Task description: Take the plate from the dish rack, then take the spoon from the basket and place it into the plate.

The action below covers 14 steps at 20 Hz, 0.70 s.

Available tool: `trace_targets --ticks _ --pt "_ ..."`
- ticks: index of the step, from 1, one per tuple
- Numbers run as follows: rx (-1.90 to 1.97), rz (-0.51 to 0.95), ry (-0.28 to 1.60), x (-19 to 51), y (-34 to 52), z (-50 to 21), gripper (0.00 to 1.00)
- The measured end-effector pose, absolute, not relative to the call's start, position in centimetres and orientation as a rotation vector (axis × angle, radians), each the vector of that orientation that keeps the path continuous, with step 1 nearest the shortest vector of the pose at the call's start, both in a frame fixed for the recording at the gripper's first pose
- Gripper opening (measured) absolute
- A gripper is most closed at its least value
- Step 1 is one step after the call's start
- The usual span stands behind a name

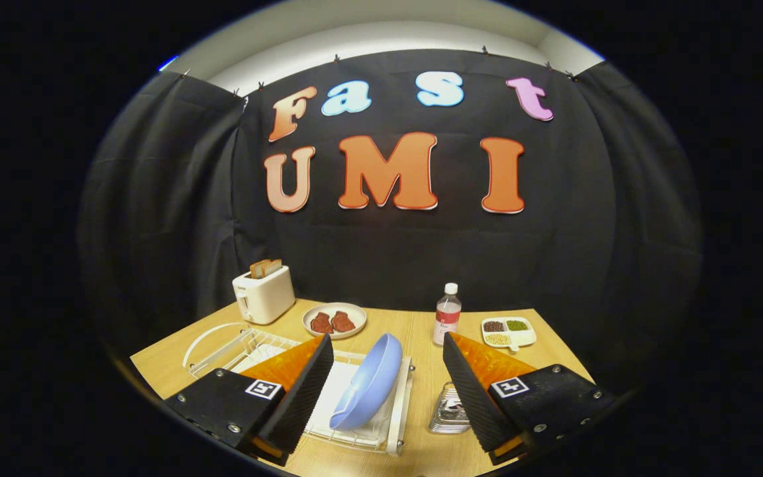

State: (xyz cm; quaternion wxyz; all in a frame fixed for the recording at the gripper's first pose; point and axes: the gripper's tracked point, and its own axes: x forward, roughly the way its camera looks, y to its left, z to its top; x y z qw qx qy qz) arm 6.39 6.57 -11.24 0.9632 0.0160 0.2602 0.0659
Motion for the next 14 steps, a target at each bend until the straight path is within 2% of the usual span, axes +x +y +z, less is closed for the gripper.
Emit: trace_targets --ticks 8,14 --pt "0.02 0.137 0.789 9.0 7.5 -17.7 0.96" --pt "0.008 0.114 0.91 9.5 9.4 -22.6 0.85"
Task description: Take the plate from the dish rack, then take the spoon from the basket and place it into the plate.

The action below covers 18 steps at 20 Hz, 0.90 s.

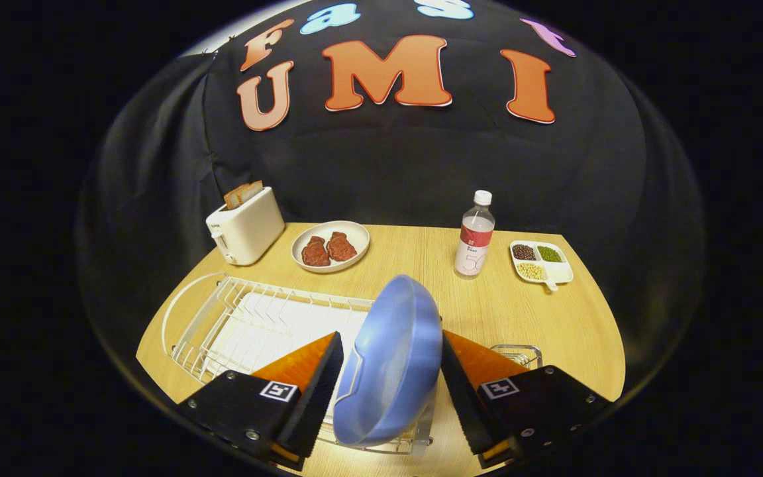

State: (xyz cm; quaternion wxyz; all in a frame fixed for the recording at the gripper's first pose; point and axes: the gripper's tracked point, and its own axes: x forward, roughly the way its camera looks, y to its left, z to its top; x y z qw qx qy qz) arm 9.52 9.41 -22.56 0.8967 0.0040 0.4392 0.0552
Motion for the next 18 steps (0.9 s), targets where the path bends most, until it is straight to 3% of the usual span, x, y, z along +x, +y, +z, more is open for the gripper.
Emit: trace_targets --ticks 4,5,14,18 --pt "-0.059 0.092 0.981 8.8 10.0 -24.6 0.6" --pt "-0.068 0.076 1.018 8.2 10.1 -25.3 0.49" --pt "-0.087 -0.011 1.023 8.5 10.0 -24.3 0.41" --pt "-0.099 -0.118 0.954 10.7 8.3 -22.4 0.32"
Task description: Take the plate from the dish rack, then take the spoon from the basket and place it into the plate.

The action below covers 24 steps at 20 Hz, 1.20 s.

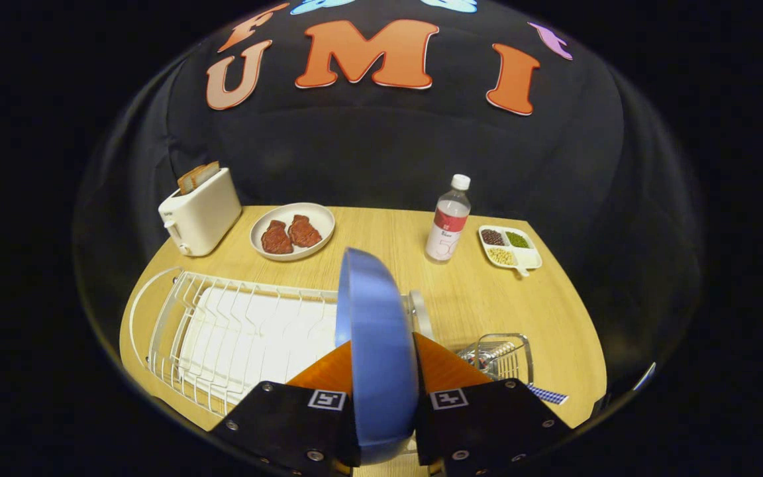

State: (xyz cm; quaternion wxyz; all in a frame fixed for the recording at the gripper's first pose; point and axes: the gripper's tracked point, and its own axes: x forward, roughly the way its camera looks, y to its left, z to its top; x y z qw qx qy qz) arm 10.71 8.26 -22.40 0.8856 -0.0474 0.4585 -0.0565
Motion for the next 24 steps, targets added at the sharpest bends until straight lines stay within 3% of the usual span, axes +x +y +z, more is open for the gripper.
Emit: trace_targets --ticks 4,9,24 --pt "-0.116 -0.135 0.923 10.7 8.0 -21.1 0.29" --pt "0.053 -0.016 0.896 8.3 10.2 -17.9 0.29" --pt "0.255 0.194 0.87 -5.6 10.0 -16.0 0.29"
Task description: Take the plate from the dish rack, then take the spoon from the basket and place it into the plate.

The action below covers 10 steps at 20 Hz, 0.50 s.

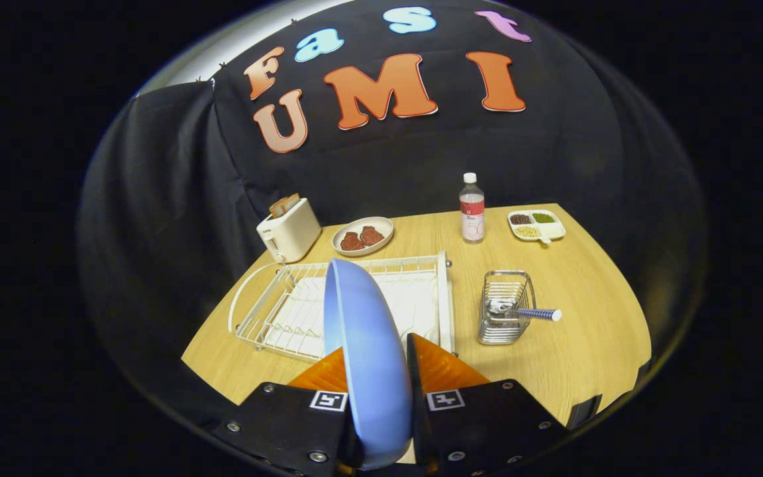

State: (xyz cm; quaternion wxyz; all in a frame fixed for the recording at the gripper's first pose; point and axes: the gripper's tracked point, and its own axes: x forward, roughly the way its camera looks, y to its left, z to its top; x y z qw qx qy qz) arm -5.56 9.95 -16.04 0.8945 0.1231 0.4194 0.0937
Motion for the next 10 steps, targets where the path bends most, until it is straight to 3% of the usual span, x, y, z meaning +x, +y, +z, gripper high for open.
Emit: trace_targets --ticks 10 --pt "0.348 0.259 0.974 -12.1 10.3 -22.6 0.29"
